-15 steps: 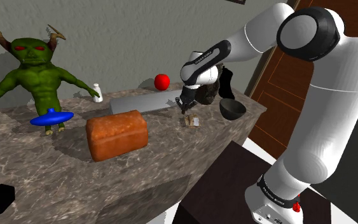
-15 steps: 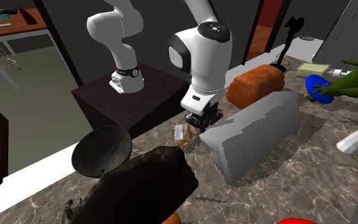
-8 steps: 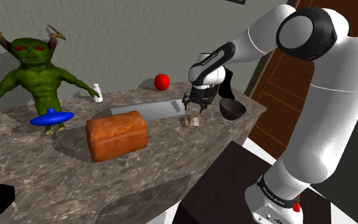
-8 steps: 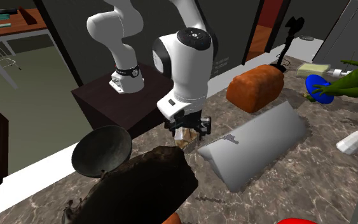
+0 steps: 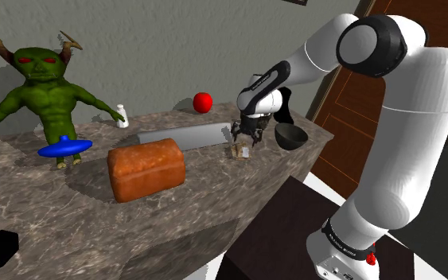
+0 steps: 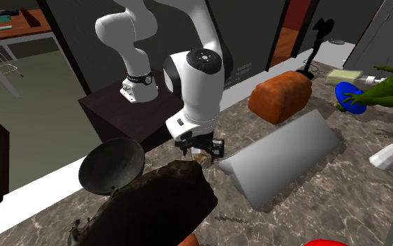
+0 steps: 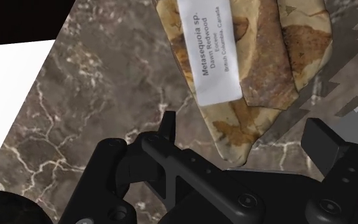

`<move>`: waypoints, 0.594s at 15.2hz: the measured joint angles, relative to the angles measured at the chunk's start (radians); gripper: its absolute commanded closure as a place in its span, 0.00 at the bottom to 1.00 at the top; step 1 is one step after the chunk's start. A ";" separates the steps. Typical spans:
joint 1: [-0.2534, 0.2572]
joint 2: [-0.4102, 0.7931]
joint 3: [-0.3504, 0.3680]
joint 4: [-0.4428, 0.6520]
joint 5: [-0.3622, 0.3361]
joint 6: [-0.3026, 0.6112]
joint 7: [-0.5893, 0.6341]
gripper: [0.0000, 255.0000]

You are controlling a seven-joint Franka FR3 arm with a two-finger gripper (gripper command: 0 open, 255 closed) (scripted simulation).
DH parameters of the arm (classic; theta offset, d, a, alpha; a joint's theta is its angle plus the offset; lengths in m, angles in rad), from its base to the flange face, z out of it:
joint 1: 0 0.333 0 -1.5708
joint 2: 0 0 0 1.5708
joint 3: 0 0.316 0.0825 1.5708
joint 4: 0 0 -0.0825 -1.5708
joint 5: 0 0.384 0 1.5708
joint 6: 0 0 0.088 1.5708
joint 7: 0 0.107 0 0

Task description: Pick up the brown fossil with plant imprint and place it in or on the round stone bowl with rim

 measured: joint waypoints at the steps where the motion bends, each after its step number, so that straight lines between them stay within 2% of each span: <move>1: -0.001 0.009 0.001 0.002 0.003 0.008 -0.002 0.00; 7: -0.002 0.017 0.003 0.000 0.005 0.016 -0.003 0.00; 8: -0.002 0.017 0.003 0.000 0.005 0.016 -0.003 1.00; 9: -0.002 0.016 0.003 0.001 0.005 0.016 -0.003 1.00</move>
